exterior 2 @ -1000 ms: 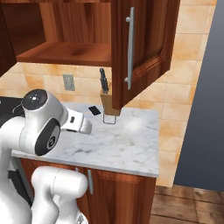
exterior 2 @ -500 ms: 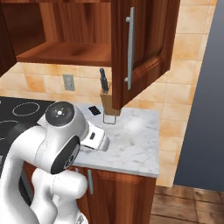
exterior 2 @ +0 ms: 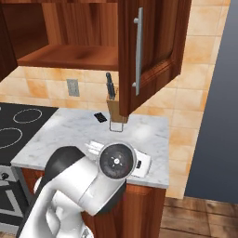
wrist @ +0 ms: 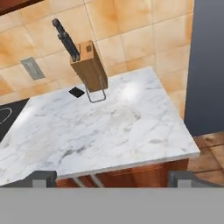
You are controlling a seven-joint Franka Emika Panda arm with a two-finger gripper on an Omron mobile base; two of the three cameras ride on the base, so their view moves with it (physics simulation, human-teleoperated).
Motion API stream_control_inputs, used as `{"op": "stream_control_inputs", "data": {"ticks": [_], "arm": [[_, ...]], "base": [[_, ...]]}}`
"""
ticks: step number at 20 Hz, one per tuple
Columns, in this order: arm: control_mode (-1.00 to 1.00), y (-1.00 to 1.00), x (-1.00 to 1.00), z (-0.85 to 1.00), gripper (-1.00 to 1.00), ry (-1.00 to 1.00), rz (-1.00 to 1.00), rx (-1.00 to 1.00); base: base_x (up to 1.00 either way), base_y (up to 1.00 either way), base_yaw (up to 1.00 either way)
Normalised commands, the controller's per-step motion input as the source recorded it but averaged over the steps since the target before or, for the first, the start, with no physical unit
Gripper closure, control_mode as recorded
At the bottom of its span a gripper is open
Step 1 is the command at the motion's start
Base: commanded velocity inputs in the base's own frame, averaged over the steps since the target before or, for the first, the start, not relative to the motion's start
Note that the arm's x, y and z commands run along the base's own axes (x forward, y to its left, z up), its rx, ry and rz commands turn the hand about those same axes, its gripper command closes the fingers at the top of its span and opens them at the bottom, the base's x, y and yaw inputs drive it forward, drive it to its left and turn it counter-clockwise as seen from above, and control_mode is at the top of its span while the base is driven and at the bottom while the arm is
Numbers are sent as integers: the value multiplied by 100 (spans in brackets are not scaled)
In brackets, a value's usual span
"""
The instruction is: Close all open cabinet doors.
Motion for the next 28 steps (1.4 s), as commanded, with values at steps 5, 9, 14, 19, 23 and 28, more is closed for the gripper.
{"op": "stream_control_inputs", "data": {"ticks": [5, 9, 14, 19, 23, 28], "arm": [[-100, -69, 24, 24, -100, -36, 20, 6], [-100, -57, 40, 33, -100, -30, 18, 8], [-100, -38, 69, 40, -100, -18, 14, 10], [-100, -26, 58, 59, -100, -12, 13, 8], [-100, -13, 41, 68, -100, -8, 10, 5], [-100, -2, 20, 51, -100, -5, 9, 1]], "base": [[0, 0, 0], [0, 0, 0], [0, 0, 0], [0, 0, 0], [0, 0, 0], [0, 0, 0]]}}
